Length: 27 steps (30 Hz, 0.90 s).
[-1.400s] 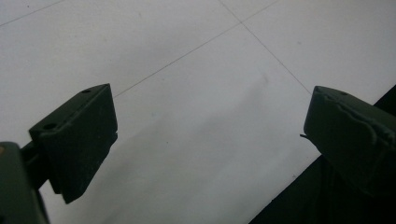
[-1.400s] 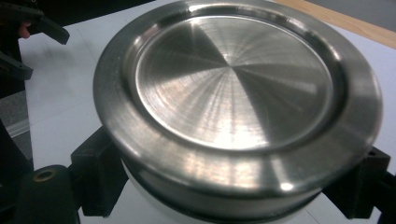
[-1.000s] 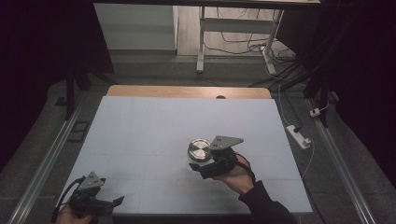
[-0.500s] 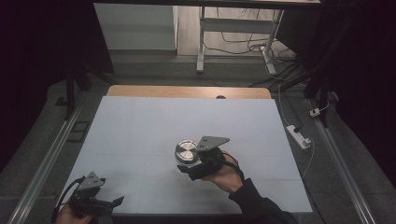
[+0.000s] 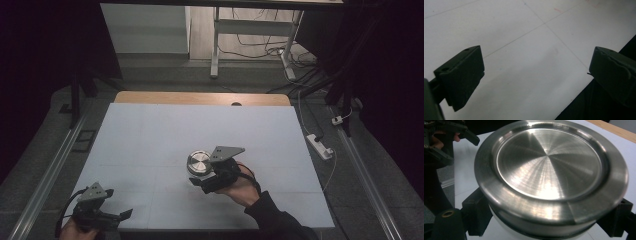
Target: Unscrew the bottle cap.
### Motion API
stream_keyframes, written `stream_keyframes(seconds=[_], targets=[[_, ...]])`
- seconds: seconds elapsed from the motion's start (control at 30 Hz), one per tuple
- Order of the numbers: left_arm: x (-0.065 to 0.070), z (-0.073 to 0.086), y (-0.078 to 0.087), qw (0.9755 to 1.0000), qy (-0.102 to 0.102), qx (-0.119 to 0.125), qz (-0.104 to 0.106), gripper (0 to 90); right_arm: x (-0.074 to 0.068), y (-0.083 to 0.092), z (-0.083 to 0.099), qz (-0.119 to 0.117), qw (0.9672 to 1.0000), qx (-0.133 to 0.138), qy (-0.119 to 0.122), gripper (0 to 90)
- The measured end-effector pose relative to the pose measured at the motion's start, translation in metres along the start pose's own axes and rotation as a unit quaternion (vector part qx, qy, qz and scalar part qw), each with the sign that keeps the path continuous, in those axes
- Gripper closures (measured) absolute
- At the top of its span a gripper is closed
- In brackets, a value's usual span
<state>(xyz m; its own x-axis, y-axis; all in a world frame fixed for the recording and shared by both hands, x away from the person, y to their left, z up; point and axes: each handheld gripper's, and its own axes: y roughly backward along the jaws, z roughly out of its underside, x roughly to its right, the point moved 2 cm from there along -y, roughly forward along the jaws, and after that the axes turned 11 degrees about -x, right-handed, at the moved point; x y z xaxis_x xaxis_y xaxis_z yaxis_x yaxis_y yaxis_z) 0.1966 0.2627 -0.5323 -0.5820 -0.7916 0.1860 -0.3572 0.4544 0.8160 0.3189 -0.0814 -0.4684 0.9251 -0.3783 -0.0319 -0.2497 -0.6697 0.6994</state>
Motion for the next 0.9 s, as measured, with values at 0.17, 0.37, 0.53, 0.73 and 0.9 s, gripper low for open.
stream_keyframes(seconds=[0.17,0.37,0.53,0.73,0.9], targets=[[0.002,-0.008,0.003,0.9997,-0.010,0.015,0.015,0.0,-0.001,0.000,-0.001,-0.001,1.0000,0.000,0.002,14.6],[0.009,-0.022,0.005,0.9989,-0.037,0.027,0.013,0.0,-0.002,0.000,-0.001,-0.003,1.0000,0.002,0.003,14.6],[0.014,-0.037,0.007,0.9965,-0.068,0.046,0.014,0.4,-0.003,0.002,-0.003,-0.005,1.0000,0.005,0.004,14.6],[0.019,-0.060,0.014,0.9921,-0.094,0.077,0.031,1.3,-0.005,0.003,-0.004,-0.005,0.9999,0.009,0.007,14.6],[0.021,-0.080,0.019,0.9887,-0.108,0.093,0.046,2.0,-0.006,0.005,-0.006,-0.005,0.9999,0.012,0.006,14.6]])
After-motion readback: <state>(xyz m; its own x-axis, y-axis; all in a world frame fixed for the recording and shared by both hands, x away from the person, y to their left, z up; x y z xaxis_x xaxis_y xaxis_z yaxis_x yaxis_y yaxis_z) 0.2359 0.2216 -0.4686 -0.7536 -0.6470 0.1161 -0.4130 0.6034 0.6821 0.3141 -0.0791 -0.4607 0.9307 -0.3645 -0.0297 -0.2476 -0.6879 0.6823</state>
